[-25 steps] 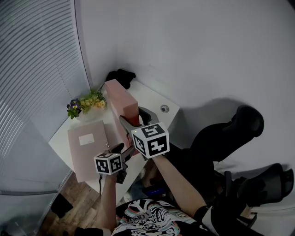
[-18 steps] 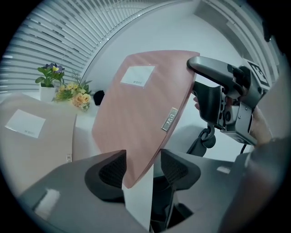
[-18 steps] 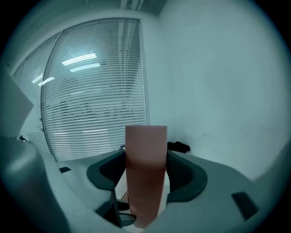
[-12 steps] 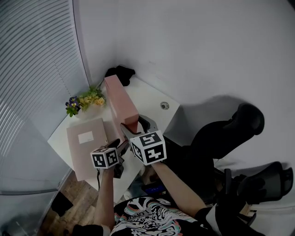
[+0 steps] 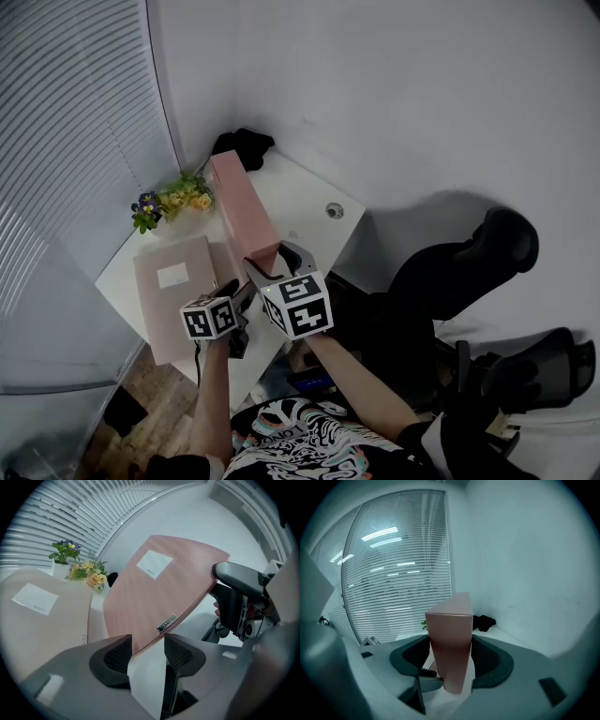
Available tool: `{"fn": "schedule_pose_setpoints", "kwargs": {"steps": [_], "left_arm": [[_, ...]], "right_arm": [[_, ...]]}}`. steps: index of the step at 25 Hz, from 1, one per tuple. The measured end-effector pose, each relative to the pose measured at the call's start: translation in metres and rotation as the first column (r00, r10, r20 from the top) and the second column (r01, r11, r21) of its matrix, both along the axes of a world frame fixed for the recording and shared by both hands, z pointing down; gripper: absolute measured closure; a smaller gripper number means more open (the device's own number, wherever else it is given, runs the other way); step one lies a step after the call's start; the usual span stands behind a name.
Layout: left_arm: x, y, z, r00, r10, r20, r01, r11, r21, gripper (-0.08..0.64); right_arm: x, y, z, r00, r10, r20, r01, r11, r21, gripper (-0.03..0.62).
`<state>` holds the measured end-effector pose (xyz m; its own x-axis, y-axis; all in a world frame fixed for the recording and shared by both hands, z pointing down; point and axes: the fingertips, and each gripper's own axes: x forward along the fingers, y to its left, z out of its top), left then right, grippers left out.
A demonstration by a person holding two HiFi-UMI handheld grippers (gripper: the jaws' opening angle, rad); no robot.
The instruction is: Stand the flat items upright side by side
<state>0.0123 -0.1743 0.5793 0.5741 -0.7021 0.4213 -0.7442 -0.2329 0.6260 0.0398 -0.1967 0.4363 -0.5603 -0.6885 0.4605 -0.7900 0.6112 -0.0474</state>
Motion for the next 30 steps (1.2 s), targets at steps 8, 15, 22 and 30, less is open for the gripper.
{"fn": "schedule_pose_setpoints", "kwargs": {"steps": [8, 15, 22, 30], "left_arm": [[-0.002, 0.002, 0.002, 1.000, -0.010, 0.006, 0.010, 1.000, -0.007, 0.356], [-0.006, 0.002, -0.002, 1.000, -0.023, 0.011, 0.023, 1.000, 0.005, 0.356], [-0.008, 0.004, -0.014, 0.999, -0.037, 0.028, 0.036, 0.999, 0.038, 0.356], [-0.015, 0.012, -0.028, 0.998, -0.051, 0.029, 0.049, 0.996, 0.069, 0.356]], "right_arm": [[0.000, 0.003, 0.005, 1.000, 0.004, -0.003, -0.004, 1.000, -0.003, 0.308], [0.007, 0.007, 0.019, 1.000, 0.020, -0.013, -0.020, 0.999, -0.032, 0.307], [0.011, 0.011, 0.016, 1.000, 0.027, 0.002, -0.027, 0.999, -0.026, 0.305], [0.012, 0.023, 0.022, 0.999, 0.038, 0.031, -0.037, 0.998, -0.049, 0.308]]}}
